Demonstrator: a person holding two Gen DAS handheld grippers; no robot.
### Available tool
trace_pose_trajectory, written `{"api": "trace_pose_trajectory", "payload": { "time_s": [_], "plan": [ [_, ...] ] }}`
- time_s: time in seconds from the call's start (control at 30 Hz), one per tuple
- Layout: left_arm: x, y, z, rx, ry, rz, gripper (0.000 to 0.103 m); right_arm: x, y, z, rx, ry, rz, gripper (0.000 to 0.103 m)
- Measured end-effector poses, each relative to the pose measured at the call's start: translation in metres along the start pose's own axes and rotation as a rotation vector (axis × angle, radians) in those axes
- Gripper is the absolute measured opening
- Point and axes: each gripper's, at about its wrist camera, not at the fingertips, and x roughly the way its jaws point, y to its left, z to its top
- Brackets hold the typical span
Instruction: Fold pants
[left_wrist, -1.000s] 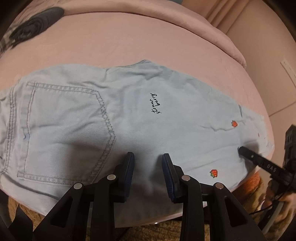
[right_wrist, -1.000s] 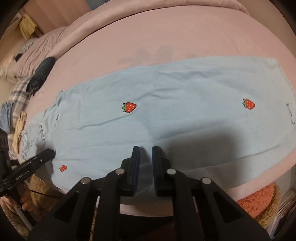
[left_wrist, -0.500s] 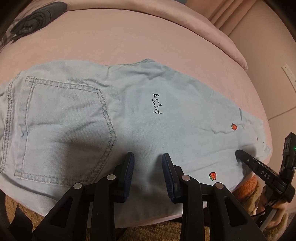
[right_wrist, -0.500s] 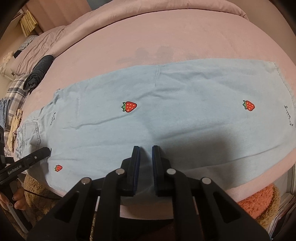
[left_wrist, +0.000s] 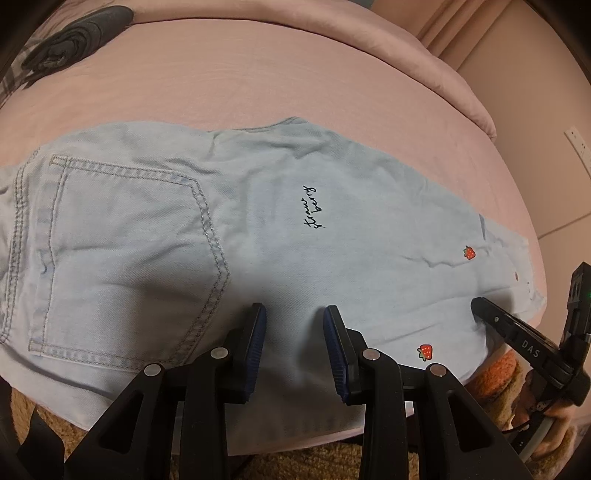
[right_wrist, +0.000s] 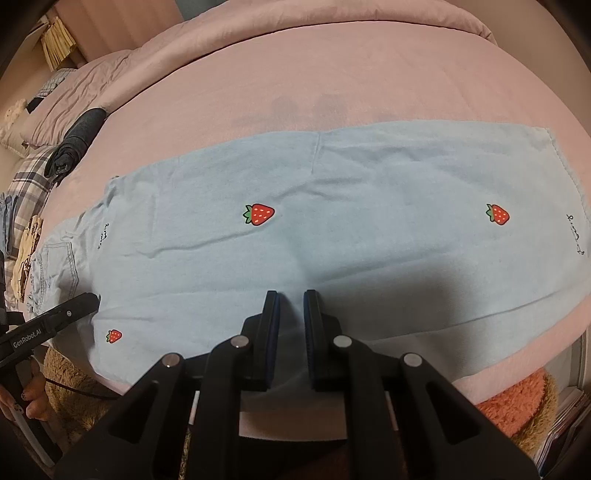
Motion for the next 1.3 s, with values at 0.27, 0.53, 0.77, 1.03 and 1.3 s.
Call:
{"api": "trace_pose_trajectory", "payload": {
  "time_s": [0.27, 0.53, 0.77, 1.03, 1.3],
  "plan": [
    [0.001, -0.002, 0.0, 0.002, -0.002, 0.007, 0.034, 0.001, 0.0, 0.0, 0.002, -0.002, 0.003, 0.011],
    [0.002, -0.005, -0.001, 0.008, -0.003, 0.019, 0.035, 0.0, 0.005, -0.002, -0.001, -0.007, -0.002, 0.013],
    [0.005, -0.007, 0.0, 0.016, -0.004, 0.025, 0.035, 0.0, 0.006, -0.004, 0.004, -0.011, -0.004, 0.013],
    [0.003, -0.022, 0.003, 0.047, -0.005, 0.036, 0.049, -0.005, 0.004, -0.006, 0.025, -0.022, 0.011, 0.013],
    [-0.008, -0.072, 0.015, 0.16, -0.021, -0.148, 0.051, -0.057, -0.07, -0.009, 0.181, -0.153, -0.103, 0.044]
  ]
}}
